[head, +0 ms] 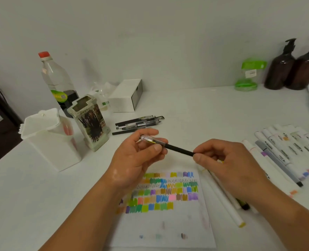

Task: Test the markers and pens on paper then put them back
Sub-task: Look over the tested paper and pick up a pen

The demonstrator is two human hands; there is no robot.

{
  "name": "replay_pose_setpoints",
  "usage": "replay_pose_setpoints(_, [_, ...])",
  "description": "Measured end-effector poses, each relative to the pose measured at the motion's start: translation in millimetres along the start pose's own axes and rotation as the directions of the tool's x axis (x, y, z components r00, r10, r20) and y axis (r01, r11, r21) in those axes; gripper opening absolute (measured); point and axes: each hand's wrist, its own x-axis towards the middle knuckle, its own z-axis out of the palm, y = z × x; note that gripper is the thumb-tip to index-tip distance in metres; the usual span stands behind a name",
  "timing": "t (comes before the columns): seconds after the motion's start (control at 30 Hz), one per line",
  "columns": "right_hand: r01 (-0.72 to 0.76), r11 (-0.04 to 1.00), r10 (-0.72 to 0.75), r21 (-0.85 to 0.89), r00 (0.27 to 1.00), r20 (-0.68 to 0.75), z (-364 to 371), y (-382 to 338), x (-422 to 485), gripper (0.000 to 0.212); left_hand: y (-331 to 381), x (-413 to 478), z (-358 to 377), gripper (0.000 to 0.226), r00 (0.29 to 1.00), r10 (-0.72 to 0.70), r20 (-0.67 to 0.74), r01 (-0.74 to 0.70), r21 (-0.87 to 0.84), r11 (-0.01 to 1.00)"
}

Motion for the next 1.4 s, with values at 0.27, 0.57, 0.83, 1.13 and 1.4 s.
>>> replay_pose_setpoints(0.27, [0.029,0.979,-0.016,0.203,0.998,-0.064,2.5,-9.7,-6.2,0.017,-4.4,-10.8,10.8,0.023,0.924,0.177,0.339,-0.376,0.891,0.254])
replay_pose_setpoints(0.57, [0.033,0.956,-0.055,0.290,0.996,0.069,15.8,-16.1,-17.5,0.023,-6.0,-16.3,30.1,0.032,0.890,0.128,0.437,-0.456,0.860,0.230])
replay_pose_setpoints(0.83, [-0.150,0.767,0.113,0.624,0.989,0.099,9.5,-12.1,-20.9,0.029,1.7,-62.4,-7.7,0.085,0.952,-0.173,0.252,-0.249,0.968,0.038])
replay_pose_setpoints(1.13, [-0.252,0.926,0.163,0.282,0.939,0.304,47.2,-23.8,-43.8,0.033,-14.0,-99.5,-22.6,0.082,0.989,0.063,0.132,-0.130,0.991,-0.032])
replay_pose_setpoints(1.4, [-0.158,0.987,0.150,0.005,0.942,0.300,51.2,-24.0,-43.9,0.013,-15.8,-102.4,-22.6,0.084,0.994,0.071,0.082,-0.081,0.997,-0.016])
